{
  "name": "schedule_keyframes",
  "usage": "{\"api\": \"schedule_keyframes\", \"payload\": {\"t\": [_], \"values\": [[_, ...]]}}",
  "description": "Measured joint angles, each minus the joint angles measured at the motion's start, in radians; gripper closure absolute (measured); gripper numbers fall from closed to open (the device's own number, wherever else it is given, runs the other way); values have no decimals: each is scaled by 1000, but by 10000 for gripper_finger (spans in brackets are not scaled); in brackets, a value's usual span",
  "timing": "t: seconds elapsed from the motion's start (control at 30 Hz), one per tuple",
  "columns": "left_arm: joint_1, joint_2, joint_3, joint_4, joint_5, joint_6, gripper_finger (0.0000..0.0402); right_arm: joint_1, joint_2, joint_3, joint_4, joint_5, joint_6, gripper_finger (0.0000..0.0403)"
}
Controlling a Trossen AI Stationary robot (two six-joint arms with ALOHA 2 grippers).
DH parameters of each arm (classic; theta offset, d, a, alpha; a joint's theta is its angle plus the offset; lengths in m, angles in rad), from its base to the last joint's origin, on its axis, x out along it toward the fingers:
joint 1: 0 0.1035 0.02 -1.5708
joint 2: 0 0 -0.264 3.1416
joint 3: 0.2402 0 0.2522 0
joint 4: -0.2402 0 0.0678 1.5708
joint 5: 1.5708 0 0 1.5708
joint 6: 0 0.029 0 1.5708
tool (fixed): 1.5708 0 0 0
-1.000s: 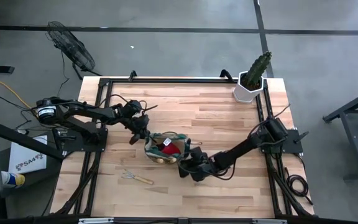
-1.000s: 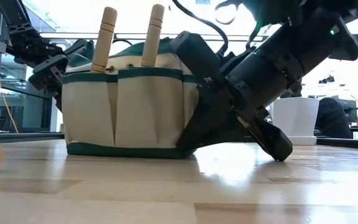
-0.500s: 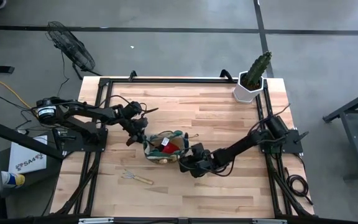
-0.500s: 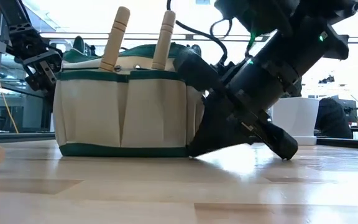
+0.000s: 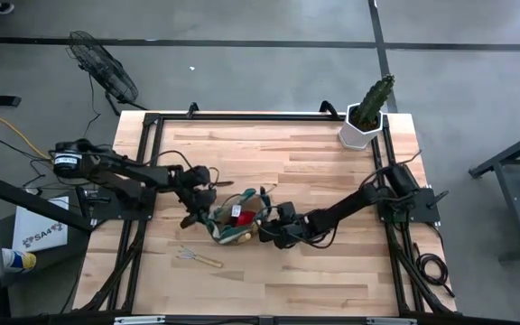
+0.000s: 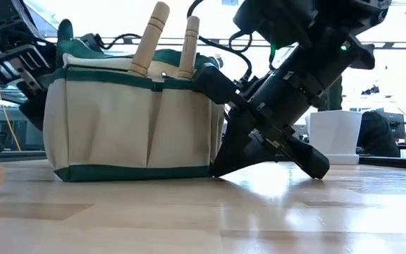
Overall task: Pick & Place Garden tools in Gardening bag
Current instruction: Adjust the gardening bag on the table
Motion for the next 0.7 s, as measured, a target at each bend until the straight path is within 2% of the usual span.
{"api": "schedule_keyframes", "payload": {"t": [0.3, 0.7], "values": [[-100, 0, 0, 76, -104, -71, 401, -85, 0, 1, 2, -61, -3, 399], [-104, 0, 0, 155, -236, -168, 401, -211, -1, 1, 1, -150, -72, 399]]}}
